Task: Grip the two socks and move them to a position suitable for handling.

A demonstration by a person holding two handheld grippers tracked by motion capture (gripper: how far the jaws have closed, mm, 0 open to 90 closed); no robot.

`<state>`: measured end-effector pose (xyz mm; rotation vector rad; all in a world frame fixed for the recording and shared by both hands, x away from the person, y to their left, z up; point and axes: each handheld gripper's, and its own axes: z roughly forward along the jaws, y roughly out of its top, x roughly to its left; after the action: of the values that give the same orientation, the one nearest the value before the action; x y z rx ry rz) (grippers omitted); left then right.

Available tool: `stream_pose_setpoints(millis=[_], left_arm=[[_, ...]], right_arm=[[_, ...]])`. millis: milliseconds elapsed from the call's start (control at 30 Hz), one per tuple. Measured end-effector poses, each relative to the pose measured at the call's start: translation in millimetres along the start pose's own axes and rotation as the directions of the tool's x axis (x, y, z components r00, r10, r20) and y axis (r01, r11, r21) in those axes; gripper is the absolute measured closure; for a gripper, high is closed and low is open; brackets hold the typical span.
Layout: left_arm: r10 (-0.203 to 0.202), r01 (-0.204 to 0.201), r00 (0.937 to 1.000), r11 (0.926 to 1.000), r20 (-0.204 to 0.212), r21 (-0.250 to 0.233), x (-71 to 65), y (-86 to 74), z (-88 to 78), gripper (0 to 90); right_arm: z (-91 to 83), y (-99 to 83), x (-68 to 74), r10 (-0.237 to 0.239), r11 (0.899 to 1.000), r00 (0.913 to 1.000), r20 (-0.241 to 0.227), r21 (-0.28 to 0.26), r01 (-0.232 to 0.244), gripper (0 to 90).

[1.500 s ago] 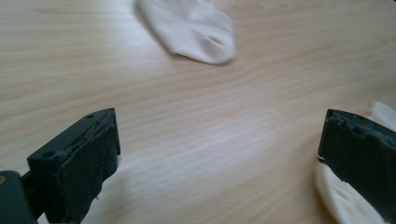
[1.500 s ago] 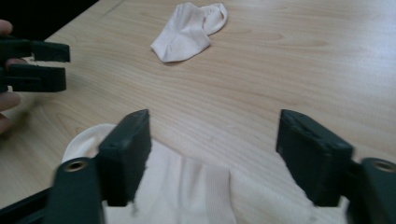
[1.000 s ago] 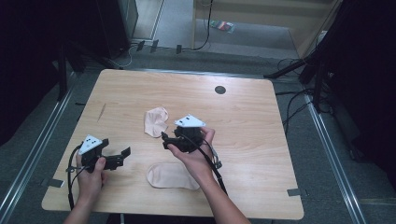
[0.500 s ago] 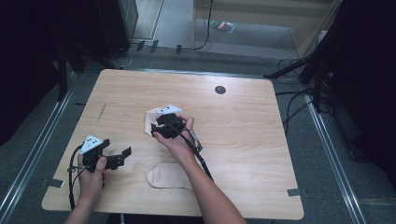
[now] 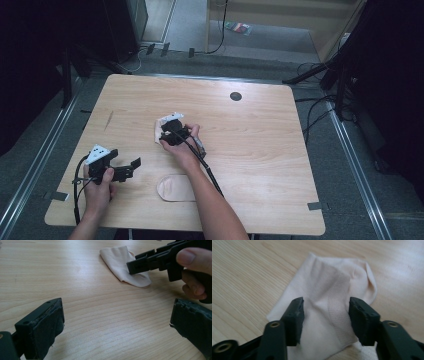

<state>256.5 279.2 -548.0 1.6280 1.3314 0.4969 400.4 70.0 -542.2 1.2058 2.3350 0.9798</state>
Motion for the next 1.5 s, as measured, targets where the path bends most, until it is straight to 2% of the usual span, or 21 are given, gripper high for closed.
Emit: stream_pose_setpoints(millis=[100,133,200,300,433,533,767,933,1033,1133,1200,1267,1300,1400,1500], left_arm=[[0.002,-0.002,1.0,1.0,0.0,0.003,-0.1,-0.1,-0.1,0.0],[0.003,-0.003,1.0,1.0,-0.002,0.004,-0.2,-0.1,0.0,0.0],[0.004,-0.004,1.0,1.0,-0.002,0.004,-0.3,-0.1,0.1,0.0],[0.004,-0.004,1.0,1.0,-0.002,0.004,-0.2,-0.1,0.1,0.0],[0.007,-0.007,1.0,1.0,-0.004,0.006,-0.7,0.0,0.7,0.0],[0.01,-0.01,0.9999,0.9999,-0.005,0.009,-1.5,-0.1,1.1,0.0],[0.021,-0.02,0.9997,0.9997,-0.012,0.013,-2.6,-0.3,1.7,0.0],[0.022,-0.022,0.9997,0.9996,-0.012,0.015,-3.4,-0.6,1.7,0.0],[0.023,-0.023,0.9996,0.9997,-0.017,0.013,-3.9,-0.7,2.1,0.0],[0.026,-0.026,0.9995,0.9996,-0.018,0.013,-4.3,-0.8,2.4,0.0],[0.026,-0.026,0.9995,0.9996,-0.018,0.013,-4.4,-0.8,2.4,0.0],[0.026,-0.026,0.9995,0.9996,-0.016,0.012,-4.2,-0.8,2.3,0.0],[0.025,-0.025,0.9995,0.9996,-0.016,0.012,-4.2,-0.8,2.3,0.0],[0.025,-0.025,0.9996,0.9996,-0.016,0.013,-4.4,-0.7,2.6,0.0],[0.033,-0.033,0.9993,0.9993,-0.018,0.015,-4.7,-0.7,2.9,0.0]], right_arm=[[-3.2,-0.5,-4.1,0.027,1.0,0.9996,-0.01,0.003,-0.027,80.6],[-4.4,0.0,-5.8,0.038,0.999,0.9991,-0.019,0.011,-0.038,82.9],[-8.7,-0.1,-7.2,0.042,0.999,0.9991,-0.004,0.018,-0.042,84.2],[-21.4,-1.0,-10.0,0.054,0.999,0.9984,-0.02,0.004,-0.054,84.7],[-48.8,-3.6,-14.7,0.065,0.997,0.9973,-0.034,-0.027,-0.066,84.7],[-70.8,-7.8,-21.3,0.095,0.994,0.9944,-0.047,-0.043,-0.097,84.7],[-106.7,-33.9,-30.1,0.107,0.993,0.9921,-0.066,-0.042,-0.11,84.7],[-115.6,-54.4,-32.2,0.112,0.993,0.9919,-0.059,-0.036,-0.114,84.6],[-114.5,-65.2,-34.2,0.106,0.994,0.9938,-0.032,-0.03,-0.107,84.6],[-111.3,-73.2,-39.1,0.12,0.993,0.9922,-0.034,-0.019,-0.121,84.1],[-110.3,-76.4,-41.9,0.124,0.992,0.9917,-0.033,-0.024,-0.125,78.6],[-111.4,-77.4,-45.9,0.134,0.99,0.9896,-0.053,-0.046,-0.136,62.3],[-113.7,-77.4,-48.4,0.143,0.988,0.9882,-0.056,-0.057,-0.146,60.0],[-122.4,-76.0,-59.9,0.182,0.977,0.9805,-0.074,-0.102,-0.189,60.4],[-125.1,-73.4,-65.8,0.174,0.979,0.9821,-0.074,-0.095,-0.18,62.8]])
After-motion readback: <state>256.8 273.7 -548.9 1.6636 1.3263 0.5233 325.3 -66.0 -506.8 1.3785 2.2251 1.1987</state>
